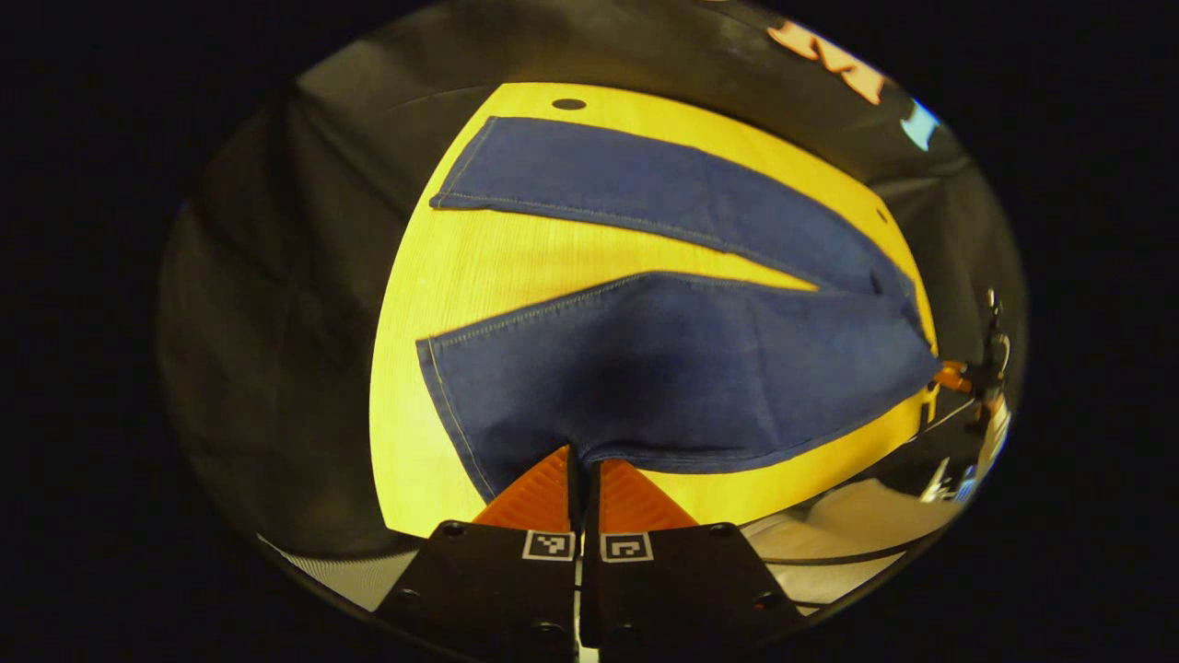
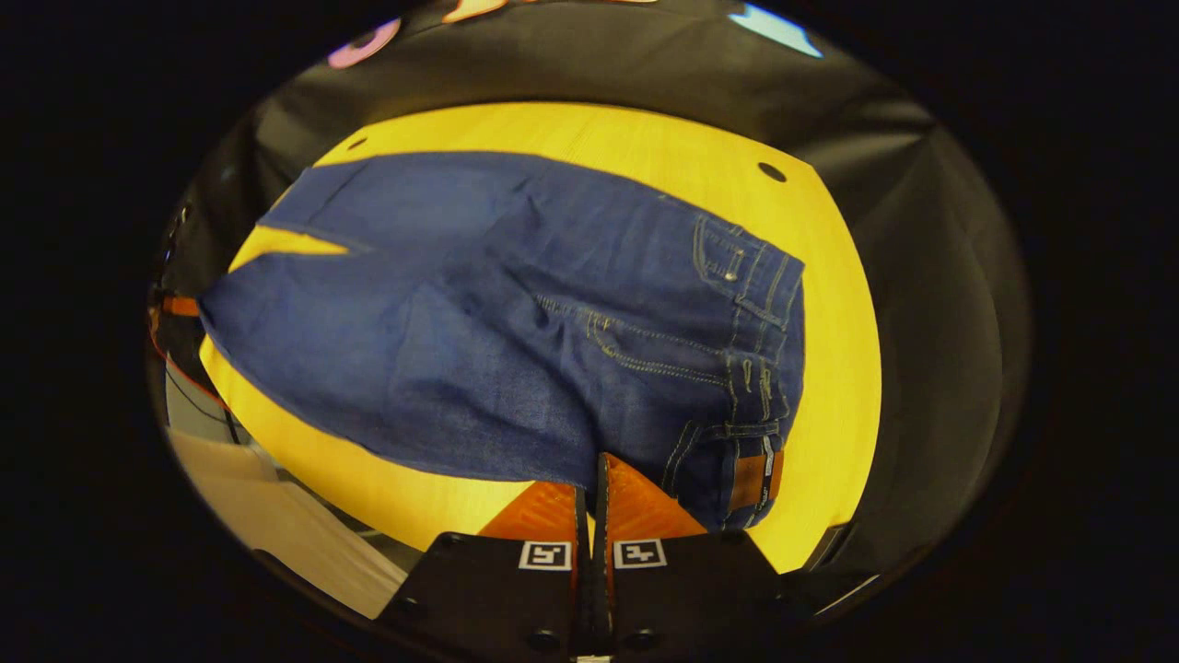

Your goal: Grasp the waist and the cuffs of the jeans and fold them to make the two legs overlap; first hold the waist and fold one-third of the jeans toward the cuffs, then hold the cuffs and fold the remaining one-third in the same direction to finish folding.

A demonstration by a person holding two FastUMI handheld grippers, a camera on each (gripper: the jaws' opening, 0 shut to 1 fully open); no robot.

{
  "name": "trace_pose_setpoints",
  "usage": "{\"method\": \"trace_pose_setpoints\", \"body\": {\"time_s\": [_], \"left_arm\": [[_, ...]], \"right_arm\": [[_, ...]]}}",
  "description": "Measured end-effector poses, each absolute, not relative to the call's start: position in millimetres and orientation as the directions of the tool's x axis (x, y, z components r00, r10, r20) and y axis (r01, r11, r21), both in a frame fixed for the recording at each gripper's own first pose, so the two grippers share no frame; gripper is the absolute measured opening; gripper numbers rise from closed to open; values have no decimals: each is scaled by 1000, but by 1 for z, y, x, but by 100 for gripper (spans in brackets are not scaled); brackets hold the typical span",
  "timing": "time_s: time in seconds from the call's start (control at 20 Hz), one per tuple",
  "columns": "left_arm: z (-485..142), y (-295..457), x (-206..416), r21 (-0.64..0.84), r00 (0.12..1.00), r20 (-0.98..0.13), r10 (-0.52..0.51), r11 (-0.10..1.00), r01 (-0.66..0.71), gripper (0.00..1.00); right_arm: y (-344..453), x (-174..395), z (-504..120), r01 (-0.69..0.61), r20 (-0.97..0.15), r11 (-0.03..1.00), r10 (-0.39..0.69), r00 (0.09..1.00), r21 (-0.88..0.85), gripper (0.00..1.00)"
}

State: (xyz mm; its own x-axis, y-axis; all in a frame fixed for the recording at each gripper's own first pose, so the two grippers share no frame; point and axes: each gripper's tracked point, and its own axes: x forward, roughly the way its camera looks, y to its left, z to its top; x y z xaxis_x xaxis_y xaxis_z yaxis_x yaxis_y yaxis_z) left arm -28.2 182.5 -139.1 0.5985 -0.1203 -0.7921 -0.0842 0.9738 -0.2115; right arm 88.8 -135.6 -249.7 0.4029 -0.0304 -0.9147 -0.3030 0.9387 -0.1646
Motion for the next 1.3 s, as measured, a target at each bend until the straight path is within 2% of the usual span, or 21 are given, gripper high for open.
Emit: {"method": "trace_pose_setpoints", "body": {"time_s": [0.05,0.15,0.25,0.45,0.5,0.55,0.65,0.9,1.3], "left_arm": [[-125,180,-23,-248,614,-776,-143,965,-89,0],[-99,178,-15,-263,639,-755,-147,961,-89,0],[-76,187,-4,-235,655,-744,-130,969,-75,0],[-42,203,31,-171,672,-734,-94,984,-50,0],[-35,208,42,-155,679,-730,-78,987,-53,0],[-30,211,53,-141,684,-727,-65,988,-56,0],[-28,218,74,-120,685,-727,-49,991,-56,0],[-39,232,129,-60,693,-720,16,995,-85,0],[-40,240,208,-71,836,-536,116,981,-181,0]], "right_arm": [[-133,97,-242,-282,-909,947,-24,415,-154,0],[-128,113,-225,-236,-899,963,-14,437,-130,3],[-120,129,-208,-187,-898,979,7,440,-84,0],[-109,167,-184,-124,-899,991,12,437,-47,2],[-109,175,-182,-112,-900,992,3,436,-51,0],[-107,183,-187,-100,-900,993,-5,436,-54,3],[-104,203,-192,-77,-903,996,-11,430,-49,0],[-103,250,-203,-61,-910,995,-48,412,-79,3],[-98,305,-256,-12,-881,986,-145,451,-169,3]]}}
